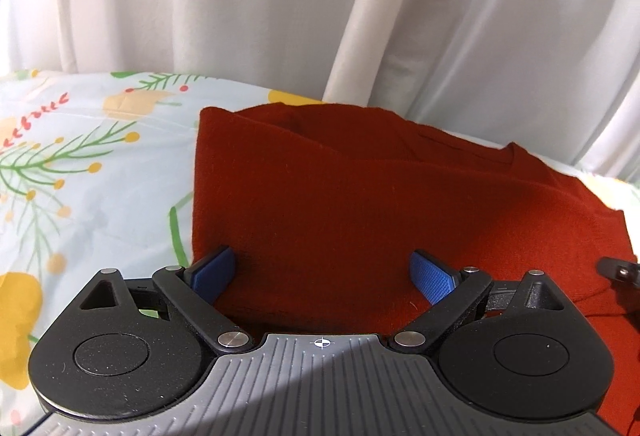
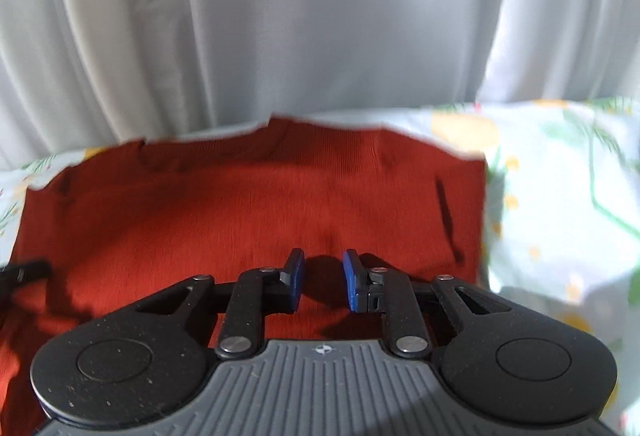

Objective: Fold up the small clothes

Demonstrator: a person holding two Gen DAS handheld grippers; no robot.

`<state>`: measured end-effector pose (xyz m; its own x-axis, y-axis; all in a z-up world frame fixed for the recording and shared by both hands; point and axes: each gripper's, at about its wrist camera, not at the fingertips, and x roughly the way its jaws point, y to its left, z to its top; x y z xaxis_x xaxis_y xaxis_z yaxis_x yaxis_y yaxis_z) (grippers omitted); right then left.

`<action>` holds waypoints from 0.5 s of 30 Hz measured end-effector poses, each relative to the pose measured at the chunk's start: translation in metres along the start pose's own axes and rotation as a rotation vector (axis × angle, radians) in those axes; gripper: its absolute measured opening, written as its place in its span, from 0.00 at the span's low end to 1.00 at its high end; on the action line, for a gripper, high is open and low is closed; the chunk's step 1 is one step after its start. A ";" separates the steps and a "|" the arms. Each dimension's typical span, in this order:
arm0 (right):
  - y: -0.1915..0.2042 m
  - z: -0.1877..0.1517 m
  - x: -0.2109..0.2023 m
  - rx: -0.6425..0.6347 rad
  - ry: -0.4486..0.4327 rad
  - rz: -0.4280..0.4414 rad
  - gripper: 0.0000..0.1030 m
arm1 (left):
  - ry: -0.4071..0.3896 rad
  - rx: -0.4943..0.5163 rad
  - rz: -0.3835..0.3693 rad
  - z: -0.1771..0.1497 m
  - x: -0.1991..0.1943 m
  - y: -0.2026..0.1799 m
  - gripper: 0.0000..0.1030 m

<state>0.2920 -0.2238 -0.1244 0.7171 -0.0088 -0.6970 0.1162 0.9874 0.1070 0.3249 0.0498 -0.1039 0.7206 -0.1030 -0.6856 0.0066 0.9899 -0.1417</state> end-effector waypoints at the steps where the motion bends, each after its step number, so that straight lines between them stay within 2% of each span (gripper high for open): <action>1: -0.001 -0.007 -0.005 -0.023 -0.018 -0.004 0.19 | 0.003 0.021 0.009 0.000 0.001 -0.003 0.95; 4: -0.006 -0.013 -0.012 -0.059 -0.025 -0.010 0.19 | 0.011 0.065 0.022 -0.002 0.004 -0.009 0.98; 11: -0.002 -0.017 -0.010 -0.152 -0.070 -0.056 0.19 | 0.036 0.082 0.014 -0.005 -0.005 -0.007 0.98; 13: 0.001 -0.019 -0.014 -0.170 -0.066 -0.070 0.23 | 0.046 0.102 0.018 -0.008 -0.010 -0.007 0.98; 15: -0.005 -0.022 -0.021 -0.118 -0.058 -0.085 0.33 | 0.050 0.134 0.026 -0.011 -0.017 -0.007 0.98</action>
<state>0.2617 -0.2256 -0.1257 0.7469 -0.0988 -0.6575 0.0989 0.9944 -0.0371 0.3050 0.0432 -0.0990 0.6867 -0.0781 -0.7227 0.0834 0.9961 -0.0284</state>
